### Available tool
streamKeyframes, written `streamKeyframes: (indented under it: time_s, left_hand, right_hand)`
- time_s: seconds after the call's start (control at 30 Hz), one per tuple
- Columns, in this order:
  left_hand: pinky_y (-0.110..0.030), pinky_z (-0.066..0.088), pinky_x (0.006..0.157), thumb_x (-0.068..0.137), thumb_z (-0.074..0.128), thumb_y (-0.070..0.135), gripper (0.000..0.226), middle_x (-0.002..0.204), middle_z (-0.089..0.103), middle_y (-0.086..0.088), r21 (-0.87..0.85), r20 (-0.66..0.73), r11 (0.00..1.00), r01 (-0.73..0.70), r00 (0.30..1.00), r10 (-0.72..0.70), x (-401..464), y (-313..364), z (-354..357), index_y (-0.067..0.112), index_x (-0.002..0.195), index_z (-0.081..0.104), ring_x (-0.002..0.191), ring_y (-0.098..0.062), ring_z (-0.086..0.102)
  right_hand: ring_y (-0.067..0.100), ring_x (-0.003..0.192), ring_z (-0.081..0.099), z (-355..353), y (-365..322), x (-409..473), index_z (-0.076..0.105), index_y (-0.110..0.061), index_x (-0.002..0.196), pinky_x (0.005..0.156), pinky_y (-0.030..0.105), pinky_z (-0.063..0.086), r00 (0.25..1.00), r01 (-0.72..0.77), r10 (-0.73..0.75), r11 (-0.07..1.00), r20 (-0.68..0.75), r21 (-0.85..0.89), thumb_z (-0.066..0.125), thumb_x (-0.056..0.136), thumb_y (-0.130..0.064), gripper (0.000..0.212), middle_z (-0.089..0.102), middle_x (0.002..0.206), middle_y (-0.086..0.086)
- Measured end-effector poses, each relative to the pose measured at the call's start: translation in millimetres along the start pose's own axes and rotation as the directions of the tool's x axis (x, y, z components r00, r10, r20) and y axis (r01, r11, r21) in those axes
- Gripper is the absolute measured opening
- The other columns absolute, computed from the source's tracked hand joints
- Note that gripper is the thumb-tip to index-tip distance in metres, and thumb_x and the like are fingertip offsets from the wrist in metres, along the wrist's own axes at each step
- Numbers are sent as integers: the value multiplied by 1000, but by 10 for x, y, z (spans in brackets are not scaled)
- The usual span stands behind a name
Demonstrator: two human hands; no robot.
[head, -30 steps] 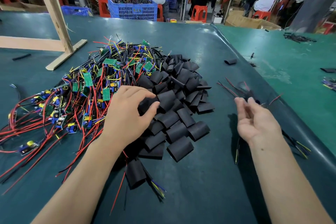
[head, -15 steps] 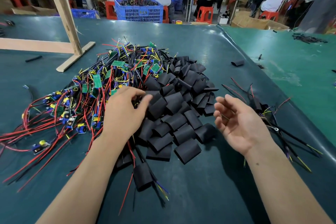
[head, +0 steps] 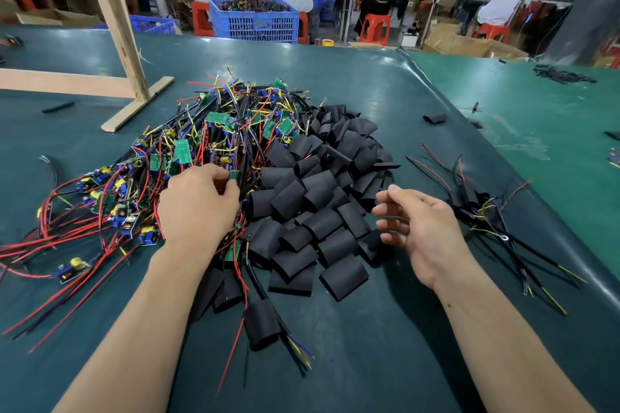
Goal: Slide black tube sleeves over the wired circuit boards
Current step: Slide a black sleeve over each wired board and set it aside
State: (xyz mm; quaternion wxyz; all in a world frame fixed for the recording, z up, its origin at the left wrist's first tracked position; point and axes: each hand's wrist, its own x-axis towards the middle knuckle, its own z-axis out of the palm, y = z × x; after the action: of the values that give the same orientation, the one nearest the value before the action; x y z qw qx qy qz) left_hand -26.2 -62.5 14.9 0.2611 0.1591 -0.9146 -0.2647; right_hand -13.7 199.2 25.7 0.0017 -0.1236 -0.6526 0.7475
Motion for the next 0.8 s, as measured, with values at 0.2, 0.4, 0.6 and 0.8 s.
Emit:
streamKeyframes:
  time_s: [0.2, 0.4, 0.6, 0.8]
  left_hand:
    - [-37, 47, 79, 90, 63, 20, 13, 96, 71, -6, -110, -140, 985, -130, 984, 114, 22, -2, -24, 16, 94, 74, 88, -31, 61]
    - [-36, 54, 80, 95, 58, 18, 7, 85, 65, 13, -482, -156, 873, -75, 988, -1, 28, 52, -45, 23, 95, 63, 81, -13, 65]
    - [-32, 56, 80, 99, 55, 14, 17, 101, 65, 17, -606, -582, 639, -473, 812, 49, -35, 267, -224, 30, 105, 55, 89, -13, 69]
    - [-34, 50, 90, 91, 63, -2, 20, 113, 69, 0, -441, -416, 408, -800, 584, 697, -449, 561, -97, 14, 104, 66, 108, -17, 65]
  right_hand:
    - [11, 51, 60, -5, -31, -20, 72, -10, 82, 43, 21, 47, 1000, -8, 8, 1000, 8, 16, 59, 97, -22, 23, 69, 65, 2]
    - [11, 50, 60, -29, -48, -26, 71, -9, 82, 42, 20, 47, 1000, -14, 14, 999, 2, 49, 59, 97, -22, 22, 69, 65, 2]
    - [12, 51, 59, 7, -34, -28, 72, -12, 79, 42, 20, 45, 996, 4, -6, 1000, 94, 31, 61, 95, -22, 22, 68, 68, 3]
    - [19, 63, 66, 157, -9, -186, 70, -7, 109, 47, 25, 51, 828, -20, -51, 993, 559, 120, 62, 81, -52, 54, 71, 93, 10]
